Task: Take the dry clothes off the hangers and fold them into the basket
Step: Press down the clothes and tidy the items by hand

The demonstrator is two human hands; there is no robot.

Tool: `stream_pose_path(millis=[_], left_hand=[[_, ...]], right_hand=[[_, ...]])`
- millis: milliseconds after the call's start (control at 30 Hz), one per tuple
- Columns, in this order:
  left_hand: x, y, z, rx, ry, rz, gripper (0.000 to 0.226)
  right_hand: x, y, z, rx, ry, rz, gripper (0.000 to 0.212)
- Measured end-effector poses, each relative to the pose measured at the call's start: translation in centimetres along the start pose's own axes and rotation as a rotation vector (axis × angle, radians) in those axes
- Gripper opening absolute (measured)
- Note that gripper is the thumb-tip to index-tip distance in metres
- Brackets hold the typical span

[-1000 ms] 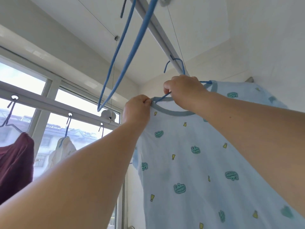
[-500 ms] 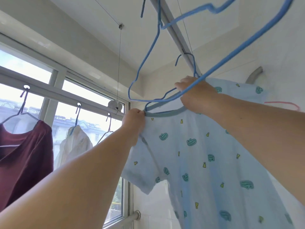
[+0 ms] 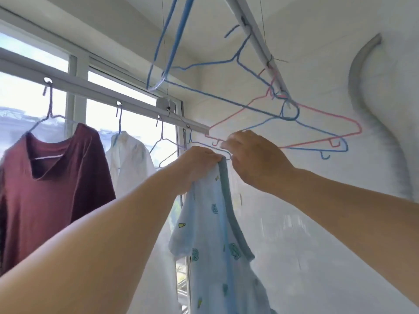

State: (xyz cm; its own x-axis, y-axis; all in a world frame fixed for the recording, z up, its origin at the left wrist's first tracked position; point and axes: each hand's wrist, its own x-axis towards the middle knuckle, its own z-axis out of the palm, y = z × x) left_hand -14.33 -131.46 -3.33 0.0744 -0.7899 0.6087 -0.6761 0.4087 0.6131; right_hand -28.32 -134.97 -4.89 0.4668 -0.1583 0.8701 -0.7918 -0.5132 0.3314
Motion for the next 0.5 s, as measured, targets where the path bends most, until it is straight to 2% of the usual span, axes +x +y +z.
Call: stream_pose_path(millis=[167,333,400,500], left_hand=[[-4.5,-4.6,0.2,0.084,-0.182,-0.124,0.026],[-10.2,-8.2,-0.7,0.216,-0.238,-0.132,0.014],[-12.4,-9.8,-1.3,0.215,-0.258,-0.177,0.016],[-15.9,-12.1,-2.8,0.095,-0.274,-0.306,0.020]], right_hand=[[-5.6,-5.7,1.7,0.475,-0.287,0.213,0.032],[-10.4,-11.7,3.2,1.015,-0.596,0.487,0.025],[-12.4,-13.7,4.2,1.121,-0.767,0.506,0.024],[-15.6,-17.4,5.7,1.178,-0.982,0.478,0.034]])
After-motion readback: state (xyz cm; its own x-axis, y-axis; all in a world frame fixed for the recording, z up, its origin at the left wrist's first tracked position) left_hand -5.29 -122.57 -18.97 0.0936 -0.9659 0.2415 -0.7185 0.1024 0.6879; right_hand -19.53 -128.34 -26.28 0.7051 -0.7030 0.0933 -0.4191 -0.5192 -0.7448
